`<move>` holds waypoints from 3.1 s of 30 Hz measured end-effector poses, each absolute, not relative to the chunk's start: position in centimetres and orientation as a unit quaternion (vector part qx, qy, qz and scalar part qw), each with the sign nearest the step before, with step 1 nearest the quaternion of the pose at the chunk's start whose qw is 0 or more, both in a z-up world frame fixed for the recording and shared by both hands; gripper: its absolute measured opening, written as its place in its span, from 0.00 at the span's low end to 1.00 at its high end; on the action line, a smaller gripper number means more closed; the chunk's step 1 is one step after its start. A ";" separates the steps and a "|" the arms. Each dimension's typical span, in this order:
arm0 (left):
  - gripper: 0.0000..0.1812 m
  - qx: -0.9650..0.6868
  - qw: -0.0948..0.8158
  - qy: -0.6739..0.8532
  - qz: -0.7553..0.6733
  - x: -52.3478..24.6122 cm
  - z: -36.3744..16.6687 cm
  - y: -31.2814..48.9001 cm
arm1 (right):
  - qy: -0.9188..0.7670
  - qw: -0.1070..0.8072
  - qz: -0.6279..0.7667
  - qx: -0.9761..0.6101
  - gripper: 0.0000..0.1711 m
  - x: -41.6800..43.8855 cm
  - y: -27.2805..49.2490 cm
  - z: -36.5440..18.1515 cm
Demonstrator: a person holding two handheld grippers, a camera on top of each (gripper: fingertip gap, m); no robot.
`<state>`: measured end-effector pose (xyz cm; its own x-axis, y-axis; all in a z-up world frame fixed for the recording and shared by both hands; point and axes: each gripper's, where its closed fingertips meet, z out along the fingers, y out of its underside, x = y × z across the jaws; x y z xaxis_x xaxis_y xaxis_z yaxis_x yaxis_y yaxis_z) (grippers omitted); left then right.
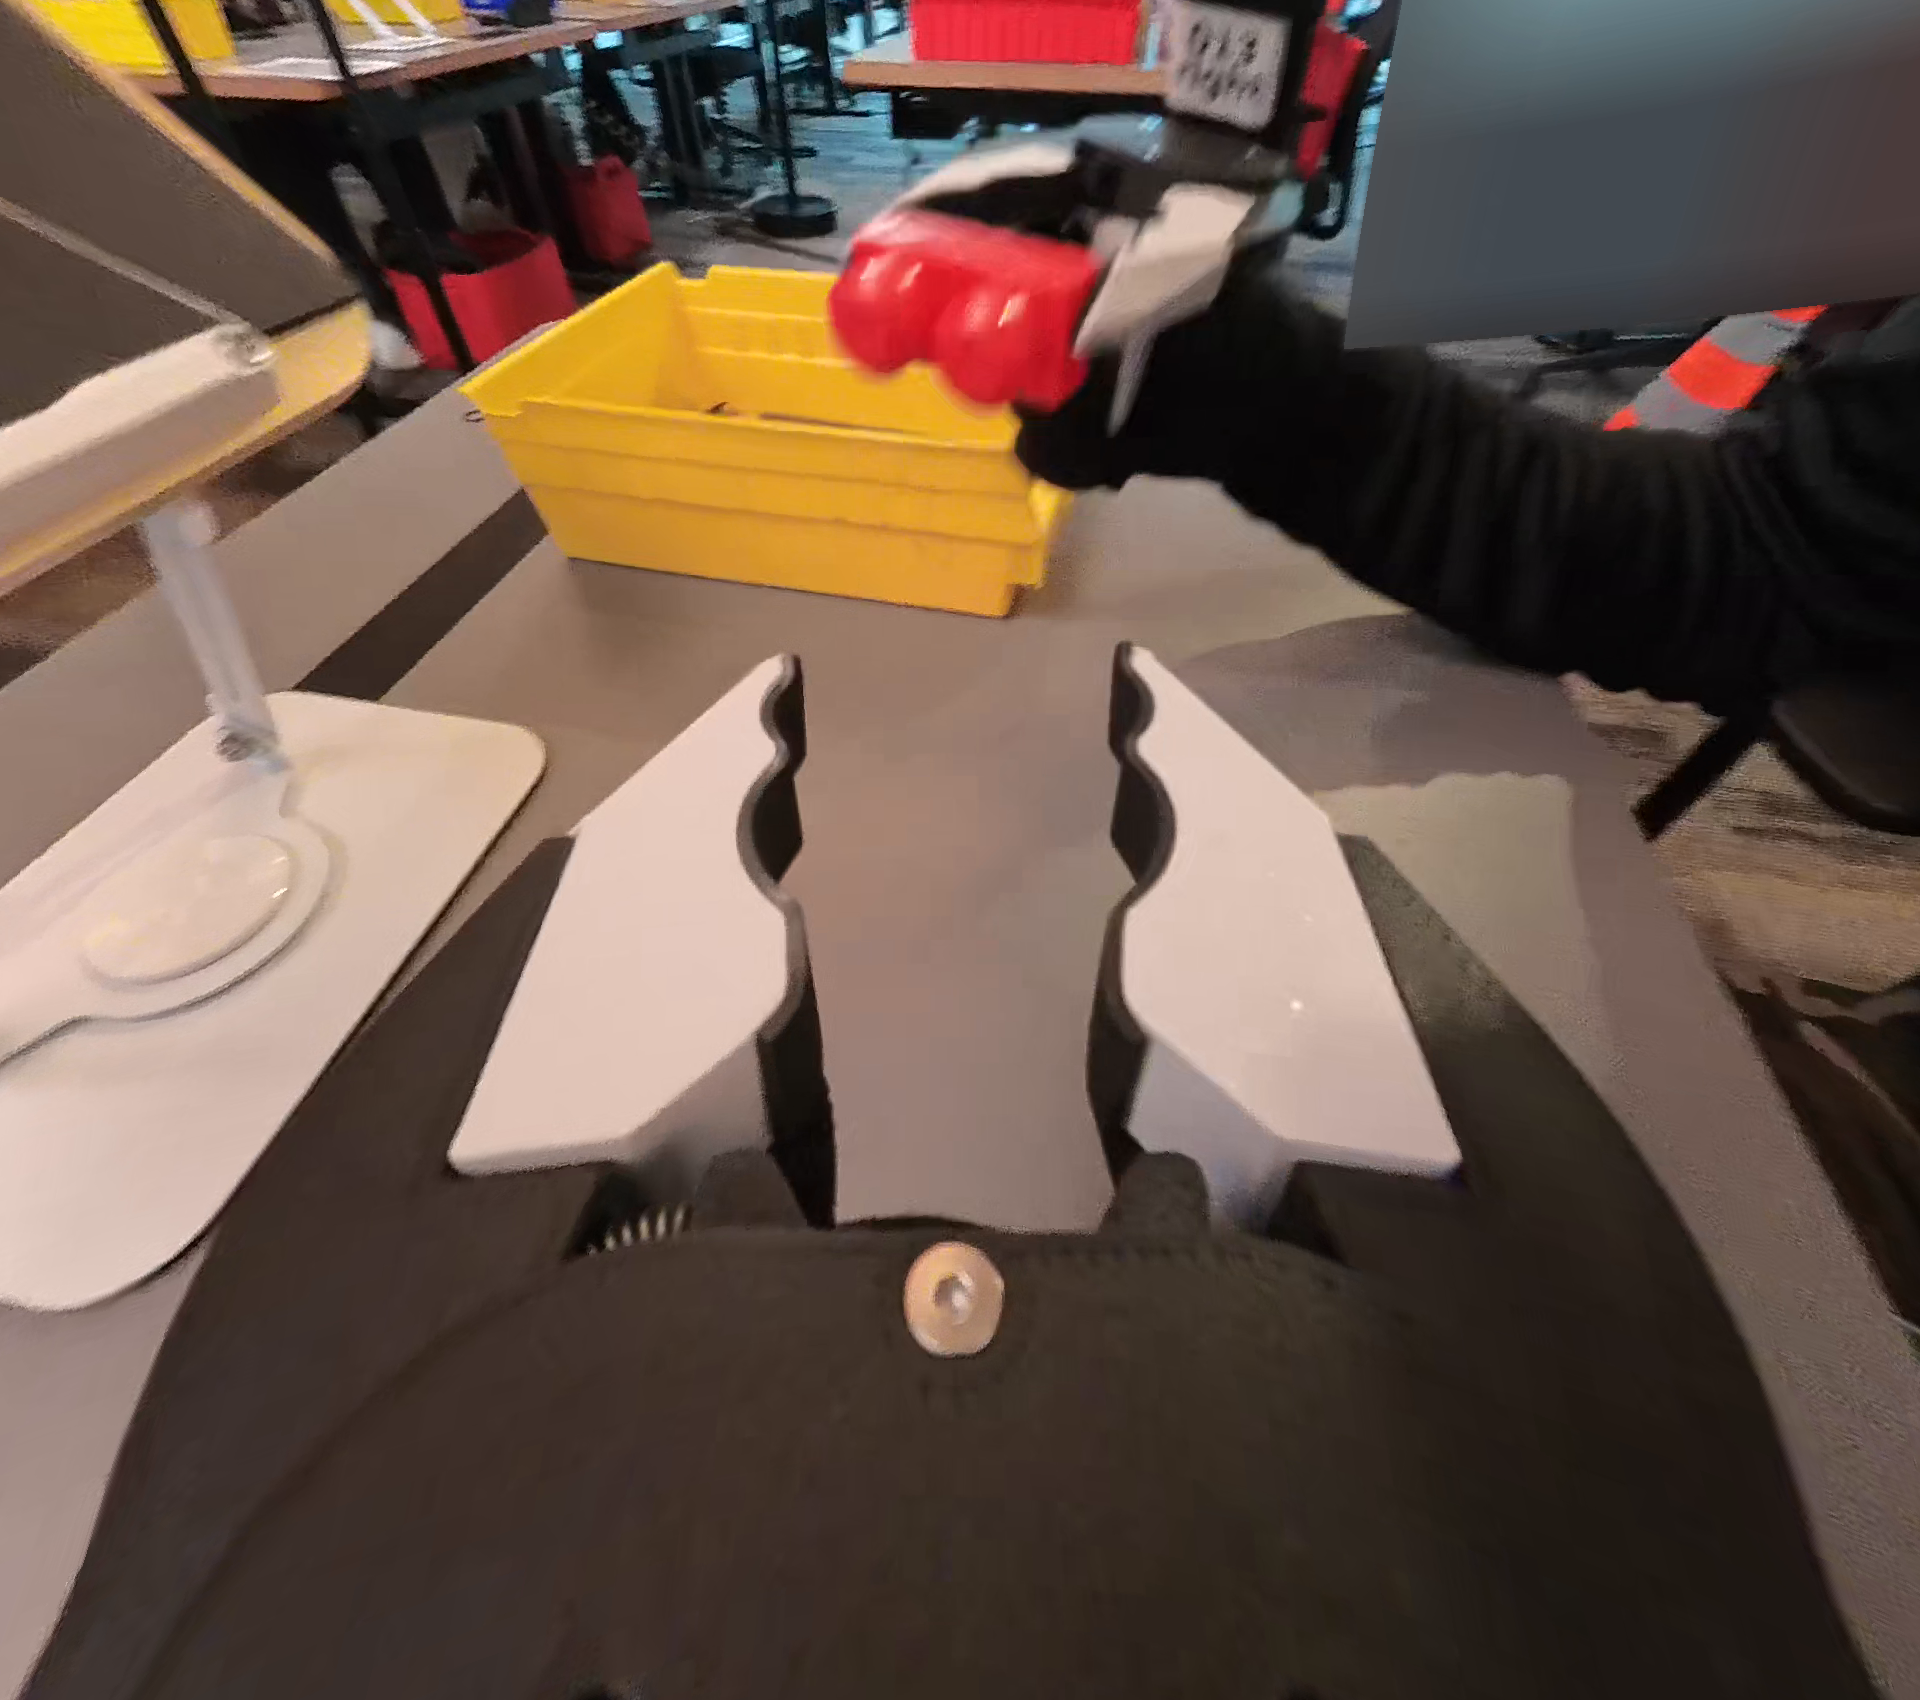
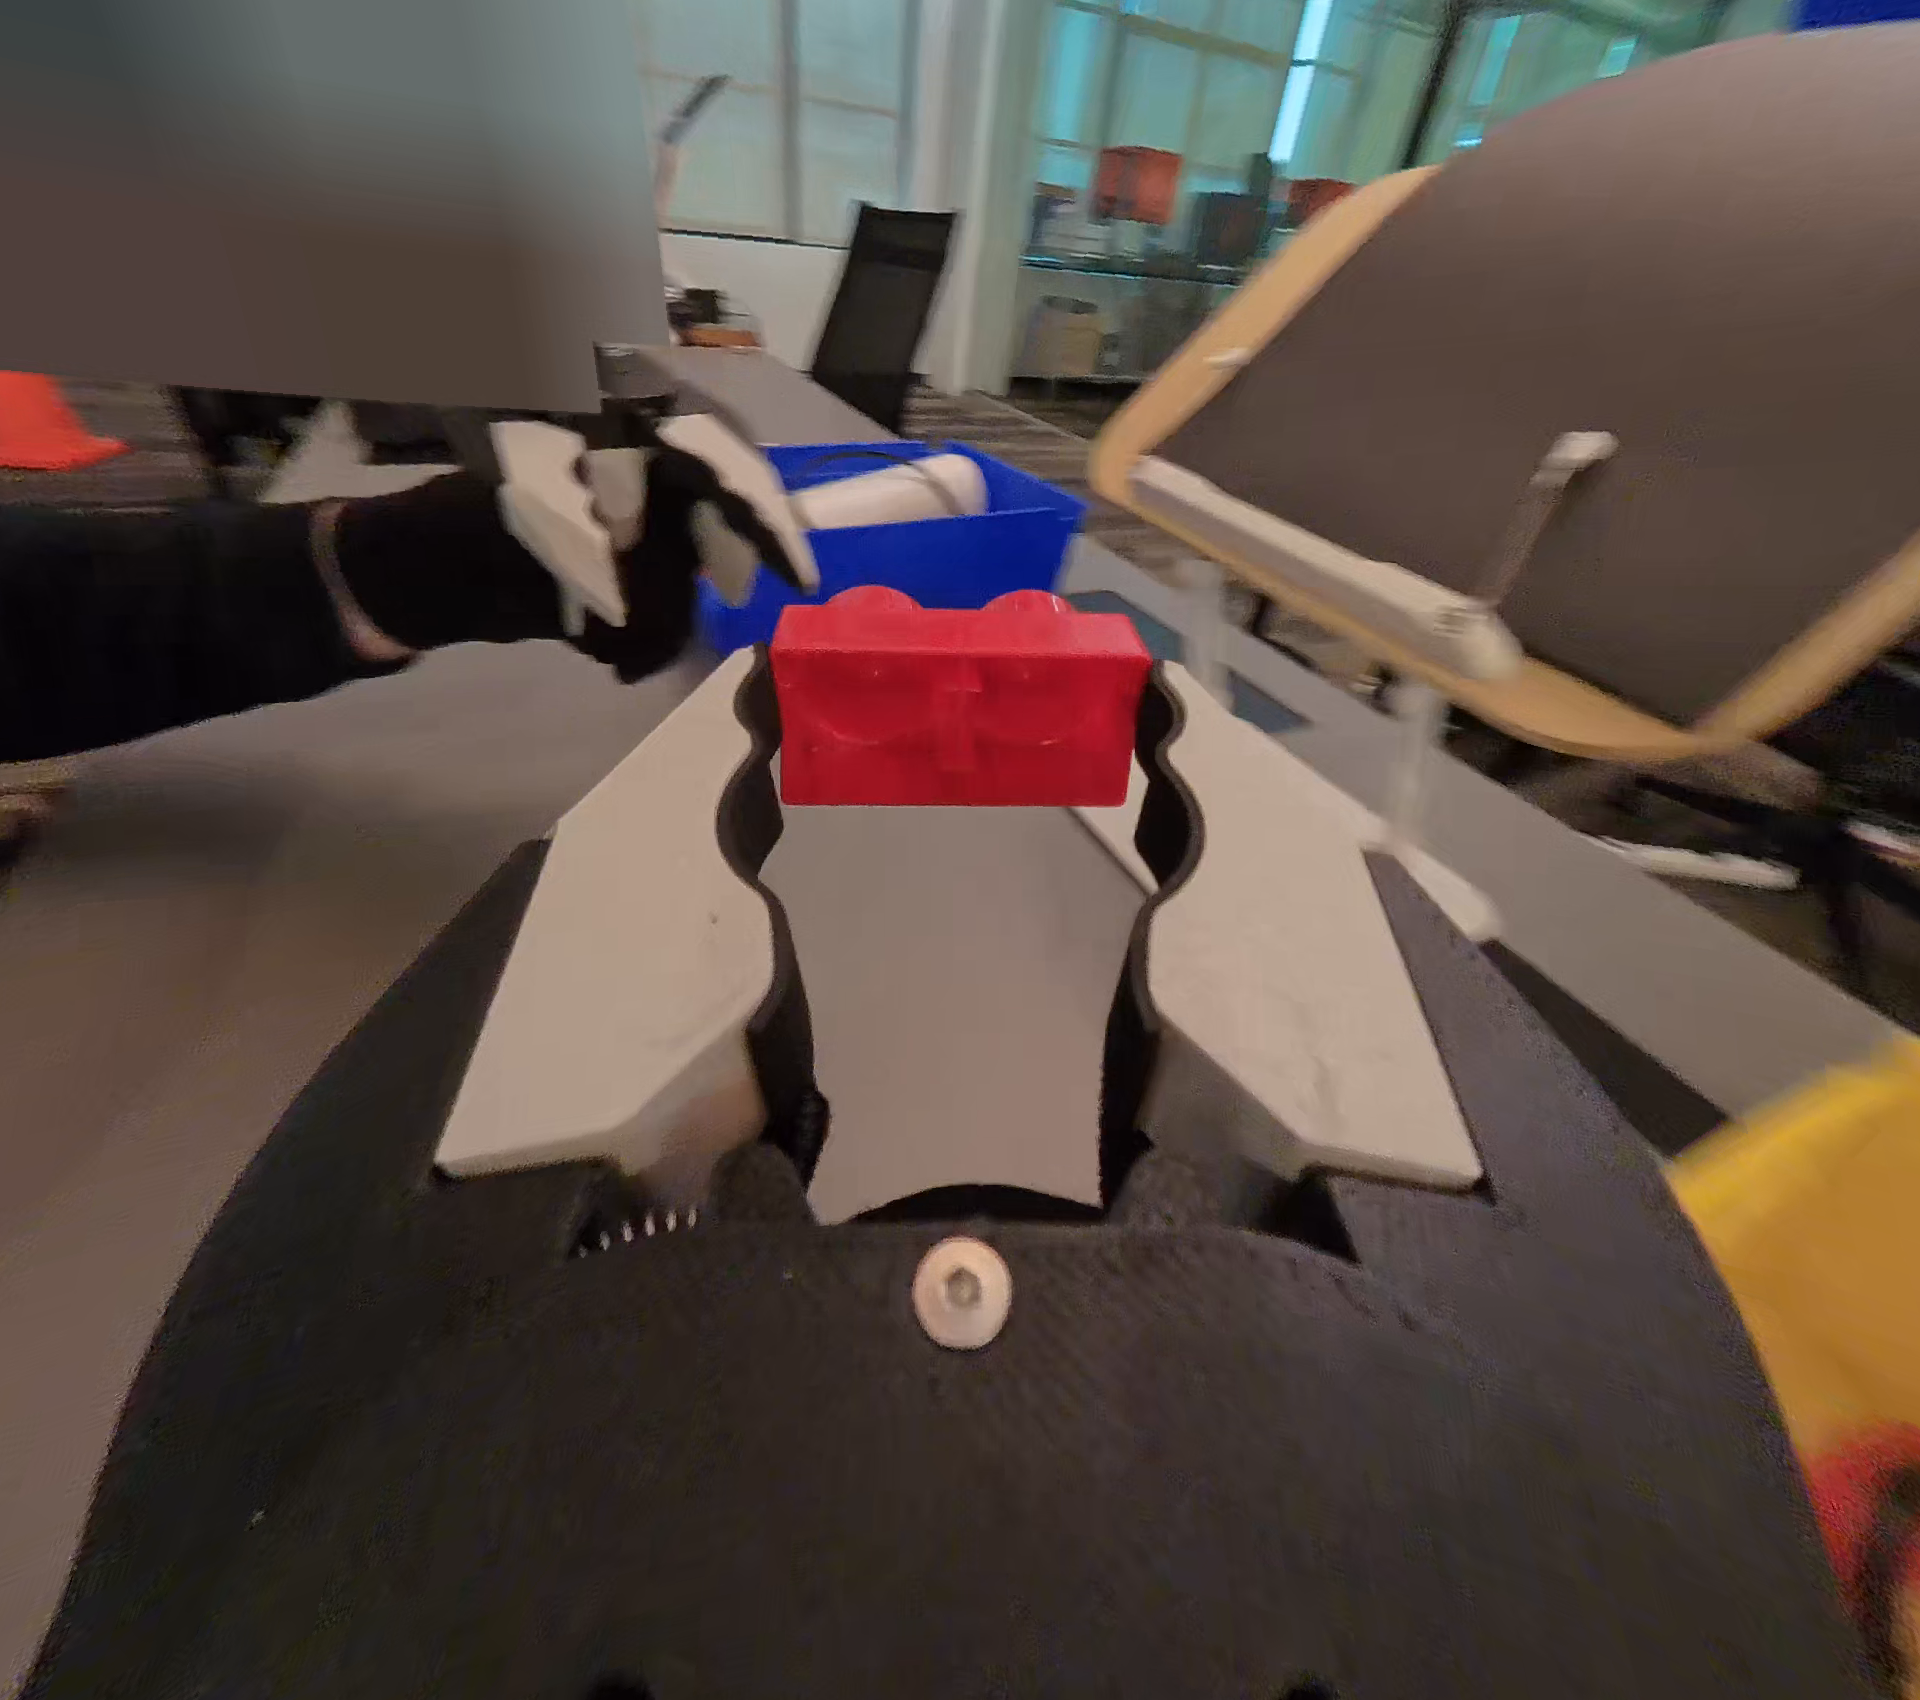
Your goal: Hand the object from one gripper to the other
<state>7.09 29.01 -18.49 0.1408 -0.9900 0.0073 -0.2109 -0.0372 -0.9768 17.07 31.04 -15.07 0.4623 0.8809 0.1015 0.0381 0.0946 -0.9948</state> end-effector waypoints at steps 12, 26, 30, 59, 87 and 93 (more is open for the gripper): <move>0.23 -0.673 0.516 0.425 -0.316 6.3 -25.4 34.8 | -0.296 0.583 0.047 -0.755 0.40 33.3 37.9 -15.8; 0.24 -0.682 0.531 0.428 -0.266 6.5 -28.2 35.6 | -0.225 0.379 -0.129 -0.888 0.40 40.4 48.9 -28.4; 0.24 -0.679 0.533 0.433 -0.259 6.6 -28.2 35.5 | -0.224 0.340 -0.151 -0.901 0.40 41.4 49.9 -31.1; 0.25 -0.683 0.533 0.428 -0.257 6.4 -28.3 35.8 | -0.237 0.539 -0.216 -0.779 0.41 36.0 44.1 -15.5; 0.24 -0.674 0.591 0.383 -0.221 3.7 -25.0 36.3 | -0.313 0.621 0.268 -0.666 0.30 6.2 38.6 -25.3; 0.25 -0.695 0.631 0.328 -0.107 -5.3 -19.4 35.8 | -0.317 0.617 0.278 -0.665 0.30 6.1 38.5 -25.4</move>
